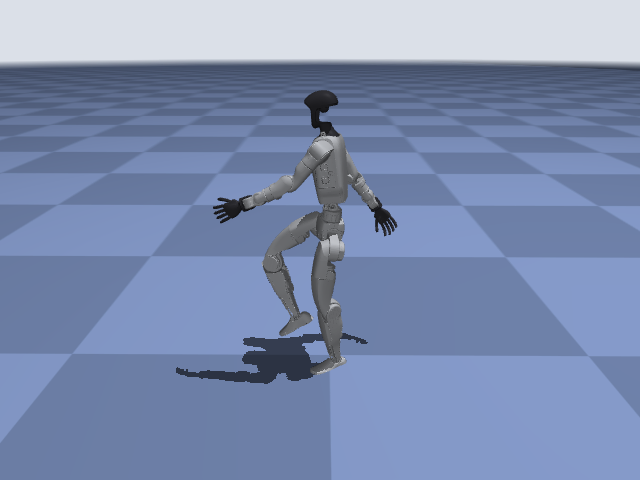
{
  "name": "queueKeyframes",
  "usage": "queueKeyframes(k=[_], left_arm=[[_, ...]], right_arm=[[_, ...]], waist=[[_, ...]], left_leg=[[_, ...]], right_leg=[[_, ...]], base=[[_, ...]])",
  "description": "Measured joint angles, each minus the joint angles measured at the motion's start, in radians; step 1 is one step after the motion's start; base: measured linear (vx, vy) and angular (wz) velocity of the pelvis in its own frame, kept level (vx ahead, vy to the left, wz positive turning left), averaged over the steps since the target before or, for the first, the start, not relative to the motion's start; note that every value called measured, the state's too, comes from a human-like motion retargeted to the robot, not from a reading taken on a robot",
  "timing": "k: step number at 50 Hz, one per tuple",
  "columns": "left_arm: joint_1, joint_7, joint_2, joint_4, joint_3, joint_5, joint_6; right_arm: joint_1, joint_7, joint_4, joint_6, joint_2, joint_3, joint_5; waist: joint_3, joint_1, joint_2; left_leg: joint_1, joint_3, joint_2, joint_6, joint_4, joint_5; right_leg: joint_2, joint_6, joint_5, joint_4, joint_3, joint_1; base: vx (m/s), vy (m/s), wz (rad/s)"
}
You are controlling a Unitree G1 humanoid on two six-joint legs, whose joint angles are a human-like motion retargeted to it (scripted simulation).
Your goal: In place motions
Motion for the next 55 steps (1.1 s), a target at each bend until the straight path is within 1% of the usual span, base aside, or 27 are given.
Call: queueKeyframes(k=[3,5,7,8,9,10,12,13,16,18,20,22,24,27,30,32,35,38,40,43,45,47,48,50,52,53,55], left_arm=[[0.153,-0.053,-0.013,0.080,-0.026,0.042,0.014],[0.253,-0.085,-0.017,0.136,-0.046,0.049,0.031],[0.346,-0.105,-0.043,0.182,-0.037,0.044,0.035],[0.389,-0.114,-0.055,0.200,-0.027,0.041,0.036],[0.429,-0.122,-0.062,0.217,-0.017,0.038,0.036],[0.467,-0.129,-0.068,0.233,-0.007,0.035,0.036],[0.544,-0.141,-0.071,0.278,0.022,0.031,0.027],[0.583,-0.150,-0.069,0.314,0.040,0.029,0.018],[0.674,-0.134,-0.076,0.450,0.089,0.001,0.036],[0.731,-0.077,-0.083,0.528,0.135,-0.019,0.079],[0.822,-0.016,-0.084,0.539,0.162,-0.032,0.153],[0.913,-0.026,-0.078,0.539,0.147,0.004,0.201],[0.975,-0.051,-0.076,0.539,0.146,0.097,0.227],[1.054,-0.082,-0.082,0.539,0.167,0.193,0.245],[1.130,-0.138,-0.095,0.539,0.208,0.193,0.274],[1.175,-0.153,-0.112,0.539,0.234,0.190,0.296],[1.216,-0.177,-0.133,0.539,0.258,0.203,0.315],[1.208,-0.181,-0.141,0.539,0.253,0.207,0.319],[1.172,-0.165,-0.136,0.539,0.237,0.172,0.305],[1.079,-0.141,-0.126,0.539,0.214,0.097,0.269],[0.989,-0.119,-0.119,0.539,0.207,0.048,0.240],[0.901,-0.091,-0.117,0.532,0.196,0.000,0.207],[0.862,-0.080,-0.123,0.509,0.185,-0.025,0.193],[0.764,-0.080,-0.126,0.455,0.150,-0.066,0.166],[0.638,-0.076,-0.108,0.382,0.106,-0.066,0.144],[0.586,-0.076,-0.099,0.336,0.083,-0.057,0.135],[0.504,-0.106,-0.084,0.245,0.040,-0.048,0.120]], right_arm=[[-0.078,0.093,-0.085,-0.051,0.044,0.041,-0.063],[-0.131,0.118,-0.148,-0.069,0.070,0.080,-0.119],[-0.190,0.110,-0.199,-0.075,0.090,0.123,-0.164],[-0.217,0.104,-0.223,-0.082,0.097,0.143,-0.182],[-0.242,0.098,-0.244,-0.091,0.103,0.159,-0.195],[-0.264,0.092,-0.265,-0.103,0.109,0.174,-0.207],[-0.294,0.077,-0.284,-0.123,0.118,0.196,-0.225],[-0.303,0.066,-0.283,-0.127,0.123,0.201,-0.230],[-0.314,0.024,-0.247,-0.113,0.135,0.194,-0.200],[-0.323,0.007,-0.213,-0.090,0.141,0.187,-0.157],[-0.335,-0.005,-0.171,-0.073,0.146,0.223,-0.087],[-0.350,0.008,-0.120,-0.080,0.146,0.289,-0.017],[-0.390,0.038,-0.082,-0.065,0.155,0.332,0.006],[-0.441,0.080,-0.107,-0.038,0.198,0.376,0.014],[-0.505,0.133,-0.186,-0.039,0.241,0.418,0.020],[-0.549,0.173,-0.255,-0.035,0.270,0.425,-0.011],[-0.607,0.227,-0.360,-0.063,0.304,0.442,-0.086],[-0.630,0.195,-0.418,-0.115,0.315,0.459,-0.189],[-0.621,0.131,-0.430,-0.140,0.304,0.476,-0.252],[-0.550,0.052,-0.395,-0.136,0.279,0.472,-0.355],[-0.471,0.018,-0.336,-0.099,0.253,0.452,-0.407],[-0.388,0.004,-0.265,-0.040,0.215,0.423,-0.425],[-0.345,-0.002,-0.230,-0.007,0.190,0.398,-0.435],[-0.281,-0.025,-0.159,0.063,0.132,0.347,-0.424],[-0.281,-0.086,-0.068,0.101,0.075,0.294,-0.327],[-0.276,-0.129,-0.024,0.094,0.048,0.261,-0.270],[-0.222,-0.170,0.000,0.075,-0.004,0.208,-0.162]], waist=[[-0.075,0.102,-0.015],[-0.144,0.135,-0.015],[-0.185,0.161,-0.026],[-0.194,0.171,-0.033],[-0.200,0.184,-0.040],[-0.205,0.199,-0.046],[-0.211,0.241,-0.071],[-0.216,0.260,-0.084],[-0.236,0.312,-0.100],[-0.227,0.315,-0.098],[-0.206,0.296,-0.104],[-0.199,0.282,-0.115],[-0.190,0.283,-0.120],[-0.158,0.339,-0.108],[-0.134,0.415,-0.095],[-0.133,0.461,-0.087],[-0.143,0.494,-0.083],[-0.167,0.492,-0.087],[-0.190,0.473,-0.096],[-0.211,0.428,-0.112],[-0.221,0.406,-0.116],[-0.231,0.366,-0.100],[-0.235,0.313,-0.082],[-0.226,0.224,-0.025],[-0.177,0.224,0.008],[-0.154,0.208,0.009],[-0.122,0.198,0.007]], left_leg=[[0.004,0.059,-0.018,-0.028,-0.033,0.000],[-0.023,0.080,-0.023,-0.045,-0.047,-0.005],[-0.040,0.095,-0.034,-0.061,-0.054,-0.006],[-0.044,0.099,-0.044,-0.067,-0.057,-0.006],[-0.046,0.111,-0.052,-0.072,-0.059,-0.006],[-0.047,0.127,-0.059,-0.078,-0.062,-0.006],[-0.033,0.165,-0.083,-0.093,-0.072,-0.005],[-0.025,0.178,-0.093,-0.102,-0.079,-0.002],[-0.042,0.211,-0.089,-0.119,-0.057,0.011],[-0.074,0.204,-0.063,-0.121,-0.004,0.022],[-0.099,0.194,-0.039,-0.119,0.074,0.040],[-0.143,0.191,-0.009,-0.118,0.187,0.102],[-0.257,0.176,0.061,-0.110,0.388,0.194],[-0.442,0.090,0.145,-0.068,0.682,0.292],[-0.596,0.051,0.218,-0.029,0.952,0.195],[-0.674,0.038,0.231,-0.008,1.055,0.138],[-0.735,0.037,0.231,-0.012,1.110,0.105],[-0.700,0.048,0.208,-0.022,1.047,0.110],[-0.622,0.040,0.153,-0.046,0.922,0.126],[-0.425,0.021,0.025,-0.087,0.617,0.162],[-0.240,0.013,-0.060,-0.121,0.326,0.088],[-0.066,0.133,-0.078,-0.104,0.076,-0.018],[-0.004,0.187,-0.079,-0.084,-0.024,-0.014],[0.013,0.089,-0.051,-0.102,-0.118,0.037],[-0.015,0.116,0.007,-0.117,-0.115,0.046],[-0.021,0.111,0.008,-0.111,-0.116,0.045],[-0.018,0.126,0.004,-0.103,-0.130,0.054]], right_leg=[[0.129,0.040,0.082,-0.269,0.033,0.204],[0.196,0.068,0.105,-0.447,0.074,0.303],[0.248,0.113,0.142,-0.640,0.142,0.408],[0.264,0.151,0.128,-0.741,0.167,0.466],[0.276,0.174,0.047,-0.829,0.172,0.520],[0.287,0.189,-0.068,-0.912,0.166,0.571],[0.268,0.166,-0.178,-1.042,0.084,0.636],[0.266,0.160,-0.183,-1.090,0.093,0.645],[0.246,0.188,-0.161,-1.159,0.113,0.650],[0.244,0.194,-0.153,-1.191,0.094,0.661],[0.241,0.197,-0.155,-1.211,0.074,0.689],[0.222,0.201,-0.157,-1.212,0.062,0.702],[0.206,0.199,-0.156,-1.215,0.048,0.700],[0.217,0.188,-0.146,-1.227,0.034,0.706],[0.234,0.173,-0.126,-1.244,0.036,0.705],[0.241,0.165,-0.116,-1.254,0.046,0.697],[0.249,0.159,-0.105,-1.270,0.053,0.685],[0.244,0.164,-0.108,-1.274,0.040,0.680],[0.236,0.173,-0.120,-1.269,0.019,0.683],[0.223,0.183,-0.154,-1.240,-0.019,0.704],[0.226,0.177,-0.183,-1.193,-0.037,0.714],[0.242,0.167,-0.191,-1.123,-0.061,0.716],[0.247,0.162,-0.174,-1.078,-0.100,0.714],[0.253,0.127,-0.049,-0.930,-0.169,0.660],[0.207,0.078,0.064,-0.664,-0.139,0.509],[0.203,0.045,0.065,-0.551,-0.096,0.433],[0.177,0.007,-0.006,-0.370,-0.069,0.334]], base=[[0.08,-0.17,-1.59],[0.05,-0.22,-0.75],[0.03,-0.21,-0.51],[-0.01,-0.20,-0.49],[-0.04,-0.19,-0.55],[-0.04,-0.18,-0.78],[-0.01,-0.20,-0.88],[0.03,-0.22,-0.72],[0.02,-0.19,-0.23],[-0.07,-0.21,0.48],[0.04,-0.19,0.47],[0.06,-0.13,0.40],[-0.12,-0.12,0.43],[-0.17,-0.12,0.17],[-0.09,-0.05,-0.12],[-0.05,0.03,-0.25],[-0.01,0.01,-0.07],[0.04,0.01,0.21],[0.09,0.02,0.58],[0.16,0.02,0.62],[0.24,0.07,0.36],[0.28,0.11,0.71],[0.22,0.16,1.35],[-0.02,0.17,0.98],[-0.37,0.14,-0.37],[-0.31,0.15,-0.33],[-0.12,0.14,-0.25]])
